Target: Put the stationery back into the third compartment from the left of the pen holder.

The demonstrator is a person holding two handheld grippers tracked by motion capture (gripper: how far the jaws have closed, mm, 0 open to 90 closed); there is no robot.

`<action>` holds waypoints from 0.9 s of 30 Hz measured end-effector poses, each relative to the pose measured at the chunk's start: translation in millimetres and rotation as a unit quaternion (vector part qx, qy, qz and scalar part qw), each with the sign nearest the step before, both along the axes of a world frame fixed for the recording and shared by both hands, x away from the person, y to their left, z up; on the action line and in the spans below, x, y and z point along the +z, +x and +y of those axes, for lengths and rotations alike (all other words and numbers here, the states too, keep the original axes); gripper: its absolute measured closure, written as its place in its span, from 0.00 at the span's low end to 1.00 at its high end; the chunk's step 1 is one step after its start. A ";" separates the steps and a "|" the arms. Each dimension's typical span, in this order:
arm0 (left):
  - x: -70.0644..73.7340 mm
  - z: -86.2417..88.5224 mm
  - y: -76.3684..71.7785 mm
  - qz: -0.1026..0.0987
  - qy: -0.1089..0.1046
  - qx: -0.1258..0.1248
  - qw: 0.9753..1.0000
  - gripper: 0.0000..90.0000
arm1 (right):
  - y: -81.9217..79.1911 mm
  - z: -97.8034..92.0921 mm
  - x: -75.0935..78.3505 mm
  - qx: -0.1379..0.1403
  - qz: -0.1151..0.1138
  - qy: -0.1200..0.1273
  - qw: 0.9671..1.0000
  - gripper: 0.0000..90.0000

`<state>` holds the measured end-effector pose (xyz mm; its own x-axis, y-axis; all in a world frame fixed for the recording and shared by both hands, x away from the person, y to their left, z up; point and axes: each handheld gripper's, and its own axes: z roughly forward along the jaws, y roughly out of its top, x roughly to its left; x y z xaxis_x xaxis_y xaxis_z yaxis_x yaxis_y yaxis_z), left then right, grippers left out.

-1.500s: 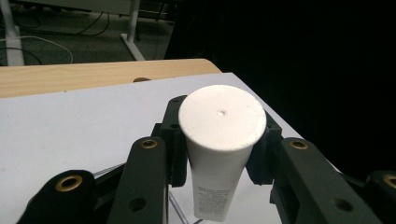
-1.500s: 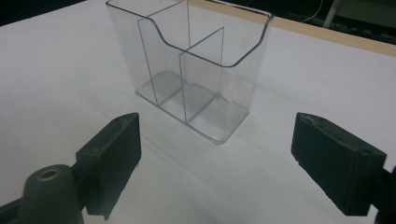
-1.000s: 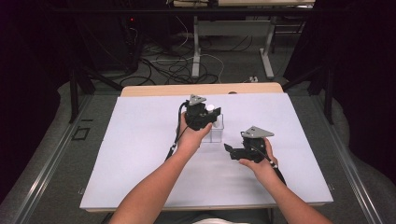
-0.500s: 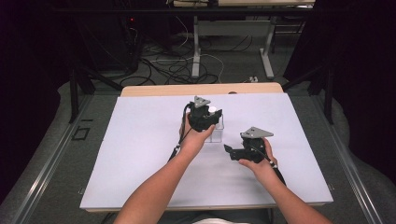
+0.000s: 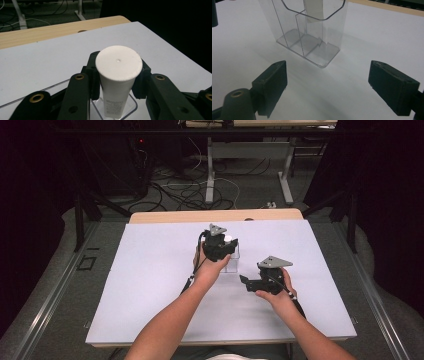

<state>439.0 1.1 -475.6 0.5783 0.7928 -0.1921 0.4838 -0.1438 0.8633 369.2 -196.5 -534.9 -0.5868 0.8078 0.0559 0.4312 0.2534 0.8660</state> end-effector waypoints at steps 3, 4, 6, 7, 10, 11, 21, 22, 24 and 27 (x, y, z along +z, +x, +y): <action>-0.1 -0.2 0.2 -0.001 0.001 0.002 1.000 0.73 | 0.2 -0.2 -0.1 0.001 0.000 -0.001 1.000 0.17; 0.2 0.0 -0.4 0.005 0.001 0.001 1.000 0.73 | 0.3 -0.2 -0.1 0.002 -0.001 -0.002 1.000 0.17; 0.1 0.2 -0.4 0.006 0.002 0.000 1.000 0.73 | 0.1 0.1 -0.2 0.001 0.000 -0.001 1.000 0.17; 0.2 0.3 -0.7 0.007 0.001 -0.001 1.000 0.73 | 0.2 0.2 -0.3 0.000 0.000 -0.001 1.000 0.17; 1.7 1.1 -1.8 -0.001 0.000 -0.002 1.000 0.63 | 0.2 0.2 -0.4 0.000 0.000 -0.001 1.000 0.17; 3.2 2.0 -2.5 -0.001 0.001 -0.003 1.000 0.61 | 0.1 0.1 -0.2 -0.001 0.001 -0.002 1.000 0.17; 17.8 14.7 -8.6 -0.029 0.004 0.004 1.000 0.40 | 0.3 -0.2 -0.4 -0.001 -0.001 -0.004 1.000 0.17; 19.4 16.7 -9.0 -0.032 0.004 0.004 0.999 0.38 | 0.2 -0.1 -0.3 -0.001 -0.001 -0.004 1.000 0.17; 23.0 20.5 -10.0 -0.037 0.000 0.002 0.999 0.36 | 0.2 0.0 -0.2 -0.001 -0.001 -0.004 1.000 0.17; 28.4 27.1 -11.6 -0.046 0.008 0.002 0.999 0.31 | 0.3 0.0 -0.4 -0.002 0.000 -0.004 1.000 0.17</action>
